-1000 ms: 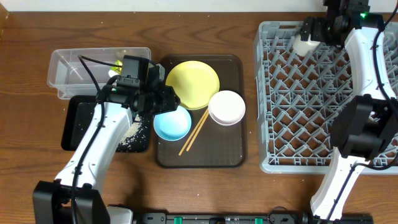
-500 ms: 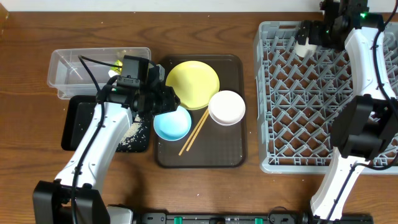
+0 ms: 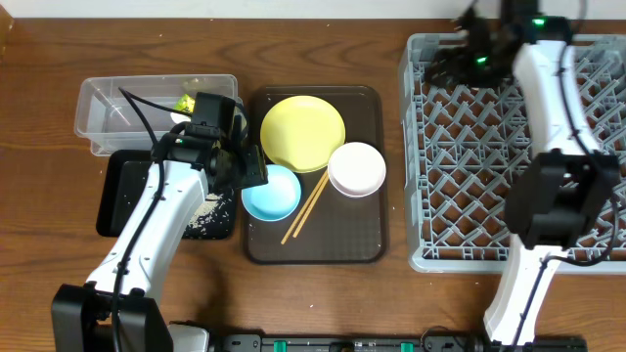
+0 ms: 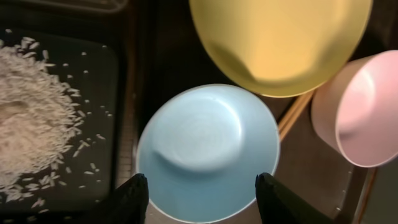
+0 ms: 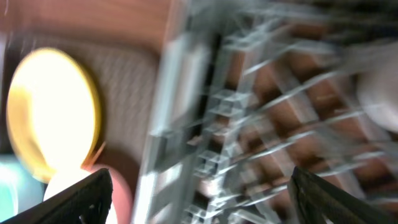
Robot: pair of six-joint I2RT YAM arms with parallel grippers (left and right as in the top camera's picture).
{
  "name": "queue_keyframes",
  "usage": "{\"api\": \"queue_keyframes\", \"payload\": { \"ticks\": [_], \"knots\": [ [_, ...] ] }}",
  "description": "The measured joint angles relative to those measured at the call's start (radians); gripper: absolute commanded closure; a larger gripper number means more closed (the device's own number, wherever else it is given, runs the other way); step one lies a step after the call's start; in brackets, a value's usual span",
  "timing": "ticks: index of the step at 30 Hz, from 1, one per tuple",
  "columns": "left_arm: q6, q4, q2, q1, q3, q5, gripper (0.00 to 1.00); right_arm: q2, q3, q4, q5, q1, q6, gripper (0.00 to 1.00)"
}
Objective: Sort waste into correct bins and load items into the dishwasher rack
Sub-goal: 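Move the right gripper to the pink bowl and grasp its rim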
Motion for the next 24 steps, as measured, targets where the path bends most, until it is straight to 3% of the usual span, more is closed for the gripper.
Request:
{"api": "queue_keyframes", "payload": {
  "ticks": [3,12,17,21,24],
  "knots": [
    [0.000,0.000,0.000,0.001,0.000,-0.026,0.42,-0.002,0.000,-0.085,0.007,0.096,-0.076,0.16],
    [0.000,-0.001,0.000,0.035,0.000,-0.061,0.41,-0.008,-0.027,-0.121,0.143,0.298,-0.140,0.16],
    [0.000,-0.001,0.000,0.041,0.000,-0.064,0.41,-0.014,-0.146,-0.098,0.195,0.364,-0.136,0.27],
    [0.000,0.000,0.000,0.041,0.000,-0.065,0.41,-0.014,-0.273,-0.031,0.214,0.391,-0.103,0.46],
    [0.000,-0.001,0.000,0.041,0.000,-0.064,0.41,-0.014,-0.335,0.006,0.236,0.392,-0.065,0.54]
  ]
}}
